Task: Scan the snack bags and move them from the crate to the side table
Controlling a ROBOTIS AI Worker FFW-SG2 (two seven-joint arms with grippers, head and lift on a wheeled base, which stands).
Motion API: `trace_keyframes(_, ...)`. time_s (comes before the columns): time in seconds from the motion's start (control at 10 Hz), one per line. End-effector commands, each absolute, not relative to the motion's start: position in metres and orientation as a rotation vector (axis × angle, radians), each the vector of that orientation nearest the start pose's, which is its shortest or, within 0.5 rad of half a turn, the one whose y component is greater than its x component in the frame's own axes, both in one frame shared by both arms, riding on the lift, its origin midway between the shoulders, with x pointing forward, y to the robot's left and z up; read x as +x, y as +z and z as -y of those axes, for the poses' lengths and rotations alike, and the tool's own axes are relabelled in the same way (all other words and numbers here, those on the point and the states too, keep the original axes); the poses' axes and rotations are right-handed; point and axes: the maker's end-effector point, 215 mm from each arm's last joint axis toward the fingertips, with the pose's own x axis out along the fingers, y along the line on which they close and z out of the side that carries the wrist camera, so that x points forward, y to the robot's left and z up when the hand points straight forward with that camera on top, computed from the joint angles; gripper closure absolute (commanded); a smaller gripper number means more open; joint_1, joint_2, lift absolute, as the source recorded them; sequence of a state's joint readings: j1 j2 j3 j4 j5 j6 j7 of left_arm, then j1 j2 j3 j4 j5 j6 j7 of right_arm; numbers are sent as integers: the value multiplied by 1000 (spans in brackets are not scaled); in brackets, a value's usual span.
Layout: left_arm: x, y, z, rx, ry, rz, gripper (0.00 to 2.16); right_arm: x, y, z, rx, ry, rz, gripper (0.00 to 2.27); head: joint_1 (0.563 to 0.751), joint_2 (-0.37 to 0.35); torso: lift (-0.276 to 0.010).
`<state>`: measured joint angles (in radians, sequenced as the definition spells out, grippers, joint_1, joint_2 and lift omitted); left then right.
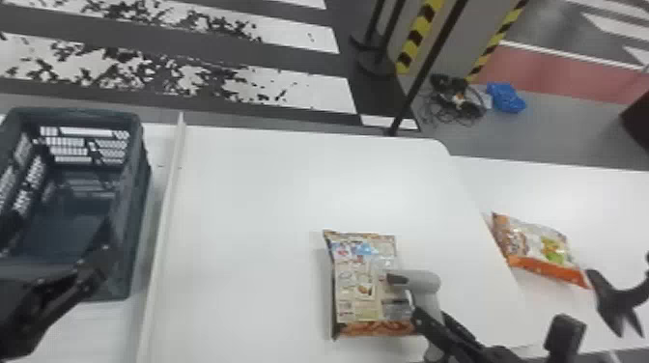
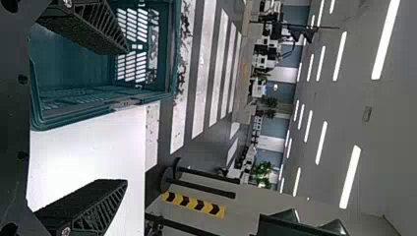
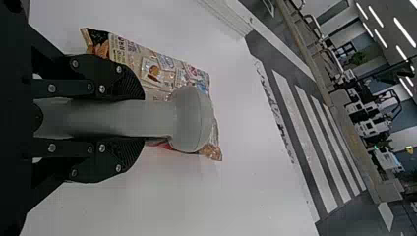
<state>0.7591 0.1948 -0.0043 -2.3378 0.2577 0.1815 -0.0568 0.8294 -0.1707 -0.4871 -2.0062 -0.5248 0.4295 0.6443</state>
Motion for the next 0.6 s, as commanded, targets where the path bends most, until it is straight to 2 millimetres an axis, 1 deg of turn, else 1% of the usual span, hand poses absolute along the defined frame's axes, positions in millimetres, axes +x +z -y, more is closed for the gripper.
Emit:
trace_keyframes(0.0, 371, -337, -197, -113, -205, -189, 56, 256, -498, 341, 372, 279, -608, 2236, 695, -277, -87)
trace_keyframes(0.2, 369, -337, -197, -112, -204, -190, 56, 256, -508, 341, 365, 279, -621, 2236, 695, -267, -87)
trace_keyframes(0.4, 370, -337, -199, -110, -201, -190, 56, 258, -508, 342, 361, 280, -617, 2236, 695, -266, -87)
trace_keyframes(0.5, 370, -337, -199, -110, -201, -190, 56, 260, -504, 345, 358, 277, -610, 2236, 695, -266, -87)
